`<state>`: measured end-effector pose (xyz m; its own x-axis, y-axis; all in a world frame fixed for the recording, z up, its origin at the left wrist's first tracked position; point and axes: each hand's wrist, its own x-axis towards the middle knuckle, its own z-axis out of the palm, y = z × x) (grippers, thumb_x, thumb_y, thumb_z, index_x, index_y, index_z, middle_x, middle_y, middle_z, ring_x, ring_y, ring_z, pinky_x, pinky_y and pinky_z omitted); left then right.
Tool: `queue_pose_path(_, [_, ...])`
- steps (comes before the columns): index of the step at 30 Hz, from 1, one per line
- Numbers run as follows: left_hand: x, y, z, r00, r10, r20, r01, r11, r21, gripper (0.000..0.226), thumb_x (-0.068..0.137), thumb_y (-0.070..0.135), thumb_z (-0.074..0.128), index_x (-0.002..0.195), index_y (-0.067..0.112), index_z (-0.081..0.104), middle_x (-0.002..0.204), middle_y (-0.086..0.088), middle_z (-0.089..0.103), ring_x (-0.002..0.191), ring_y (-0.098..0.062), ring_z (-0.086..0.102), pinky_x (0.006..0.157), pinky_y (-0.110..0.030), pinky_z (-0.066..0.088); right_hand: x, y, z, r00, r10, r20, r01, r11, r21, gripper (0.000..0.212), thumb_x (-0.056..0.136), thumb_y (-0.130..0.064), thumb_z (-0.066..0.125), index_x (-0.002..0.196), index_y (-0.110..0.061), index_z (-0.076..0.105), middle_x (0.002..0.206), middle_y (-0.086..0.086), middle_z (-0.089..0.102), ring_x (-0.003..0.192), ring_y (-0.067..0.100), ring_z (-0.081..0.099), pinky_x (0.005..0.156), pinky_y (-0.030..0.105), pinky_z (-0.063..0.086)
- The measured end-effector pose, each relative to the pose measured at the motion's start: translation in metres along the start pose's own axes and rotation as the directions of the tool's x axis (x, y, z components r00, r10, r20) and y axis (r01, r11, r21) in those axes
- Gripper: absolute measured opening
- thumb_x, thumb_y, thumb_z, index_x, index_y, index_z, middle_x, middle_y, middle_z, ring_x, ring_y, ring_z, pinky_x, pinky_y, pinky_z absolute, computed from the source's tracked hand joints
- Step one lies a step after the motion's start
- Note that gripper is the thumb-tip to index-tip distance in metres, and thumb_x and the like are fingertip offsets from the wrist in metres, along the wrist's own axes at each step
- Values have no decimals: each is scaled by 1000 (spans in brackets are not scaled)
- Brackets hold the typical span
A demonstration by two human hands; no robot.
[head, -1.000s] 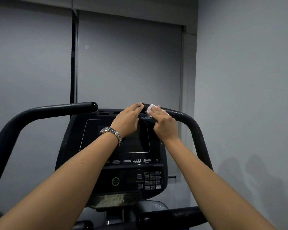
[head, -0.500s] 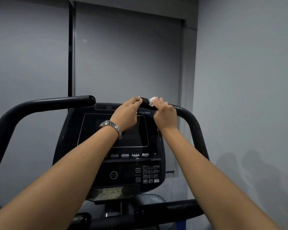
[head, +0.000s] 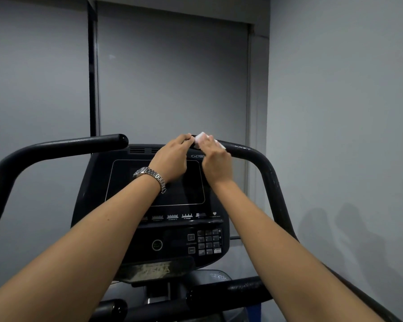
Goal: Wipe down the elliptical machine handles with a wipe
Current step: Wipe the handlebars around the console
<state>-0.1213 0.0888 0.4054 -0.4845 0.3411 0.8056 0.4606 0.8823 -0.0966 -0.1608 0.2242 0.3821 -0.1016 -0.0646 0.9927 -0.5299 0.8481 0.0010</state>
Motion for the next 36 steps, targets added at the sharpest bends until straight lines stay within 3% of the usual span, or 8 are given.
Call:
queue_pose_path(2, [0, -1, 0, 1000, 5, 6, -5, 1000, -4, 53, 83, -5, 48, 135, 7, 45, 145, -5, 39, 122, -28, 49, 99, -37, 44, -12, 5, 7, 998, -54, 16, 54, 998, 15, 36, 86, 3, 45, 112, -6, 68, 116, 8, 68, 109, 28, 64, 77, 40, 59])
queue_pose_path(6, [0, -1, 1, 1000, 2, 13, -2, 1000, 8, 55, 86, -3, 47, 139, 7, 39, 147, -5, 36, 123, -28, 48, 97, -38, 44, -18, 30, -4, 994, -71, -84, 69, 997, -17, 40, 71, 18, 57, 102, -3, 73, 113, 10, 70, 107, 33, 65, 76, 46, 59])
queue_pose_path(11, [0, -2, 3, 1000, -2, -16, 2, 1000, 3, 56, 86, -5, 47, 140, 7, 40, 147, -5, 37, 119, -28, 52, 92, -35, 45, -2, 16, -7, 995, -49, -83, 45, 998, -46, 41, 78, 9, 43, 102, -8, 71, 106, 8, 72, 100, 33, 67, 63, 45, 60])
queue_pose_path(16, [-1, -4, 4, 1000, 4, -20, -4, 1000, -9, 56, 85, -5, 47, 139, 7, 40, 146, -5, 38, 115, -32, 54, 91, -41, 48, -23, 38, -9, 993, -107, -53, 105, 994, -38, 40, 70, 20, 61, 103, 0, 72, 113, 13, 69, 107, 33, 65, 81, 46, 58])
queue_pose_path(22, [-3, -2, 9, 999, -10, -40, 10, 1000, -8, 58, 84, -6, 47, 139, 7, 40, 146, -4, 38, 108, -31, 57, 84, -43, 51, 0, 35, -23, 997, 9, -78, -14, 998, -68, 44, 69, 20, 48, 95, -10, 67, 79, 5, 64, 70, 26, 62, 50, 42, 55])
queue_pose_path(27, [-3, -3, 8, 999, -9, -38, 10, 1000, 6, 59, 84, -6, 47, 141, 8, 39, 148, -4, 36, 114, -29, 54, 88, -38, 50, -22, 46, -22, 994, -87, -65, 82, 993, -80, 45, 71, 21, 57, 106, -3, 72, 110, 13, 71, 103, 33, 66, 77, 43, 57])
queue_pose_path(32, [-3, -2, 10, 999, -15, -45, 15, 1000, 1, 59, 84, -6, 47, 141, 7, 38, 148, -3, 35, 115, -28, 54, 88, -39, 51, -3, 57, -33, 998, 49, -34, -51, 995, -84, 50, 68, 21, 45, 95, -15, 67, 73, 1, 61, 63, 27, 57, 55, 41, 55])
queue_pose_path(36, [-3, -3, 10, 999, -16, -48, 17, 1000, 18, 59, 85, -5, 47, 142, 8, 37, 148, -3, 35, 118, -27, 52, 91, -37, 49, -5, 43, -27, 1000, 0, 10, 1, 996, -89, 52, 70, 20, 45, 103, -12, 68, 86, 4, 68, 72, 31, 61, 60, 43, 57])
